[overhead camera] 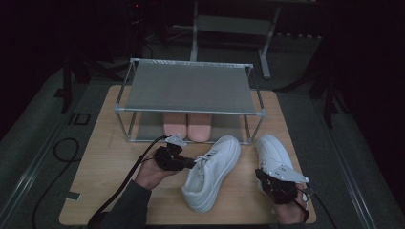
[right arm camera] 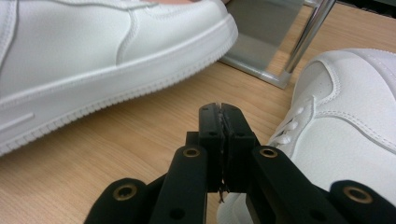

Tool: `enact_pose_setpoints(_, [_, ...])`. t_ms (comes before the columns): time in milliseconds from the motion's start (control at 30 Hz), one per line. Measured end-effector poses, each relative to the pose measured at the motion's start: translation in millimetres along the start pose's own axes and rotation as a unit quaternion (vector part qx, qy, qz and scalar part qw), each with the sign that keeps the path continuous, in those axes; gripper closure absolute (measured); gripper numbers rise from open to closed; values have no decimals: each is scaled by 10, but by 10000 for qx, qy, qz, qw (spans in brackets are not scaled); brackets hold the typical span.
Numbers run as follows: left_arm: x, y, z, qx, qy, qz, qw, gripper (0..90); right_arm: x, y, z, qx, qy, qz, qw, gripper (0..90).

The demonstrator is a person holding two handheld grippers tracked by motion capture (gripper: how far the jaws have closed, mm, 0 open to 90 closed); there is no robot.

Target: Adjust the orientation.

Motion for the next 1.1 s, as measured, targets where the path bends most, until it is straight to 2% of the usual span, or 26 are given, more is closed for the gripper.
enact_pose_setpoints(133, [-96,52,-56,37,137,-93,9999,845,-9,0,-2,-10,5,10,10000,877])
enact_pose_setpoints(300, [-216,145,-129,69,257,-59,9996,839,-1,-1,0,1,-8,3,10000,877])
enact_pose_setpoints(433, [-264,180,-150,101,332,-38,9994,817,-12,-2,0,-2,-4,9,10000,872])
enact_pose_setpoints(500, [-316,225,-169,38,321,141,9994,802,-20,-2,-2,-12,0,21,10000,861])
enact_pose_setpoints(633, [-368,247,-197,-65,363,263,9990,758,-28,-3,-3,-9,12,49,10000,844])
enact_pose_setpoints(700, [-372,221,-215,-135,365,246,9989,720,-29,-3,-4,-13,12,52,10000,840])
enact_pose_setpoints(767, [-351,97,-265,-292,351,161,9988,699,-31,-1,-7,-16,16,59,10000,834])
enact_pose_setpoints(900, [-315,-22,-288,-404,347,56,9986,684,-33,-1,-17,-26,17,75,10000,832])
enact_pose_setpoints(1100, [-224,-64,-232,-356,310,-113,9988,668,-100,-24,-28,-38,36,162,9999,835])
Point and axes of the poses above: each handheld gripper's, and its own axes: y roughly forward along the jaws, z roughly out of its underside, x roughly to its left, the point moved 10 cm from there along y, roughly forward along the jaws, and after that the axes turned 7 degrees about z, right-handed, at the moved point
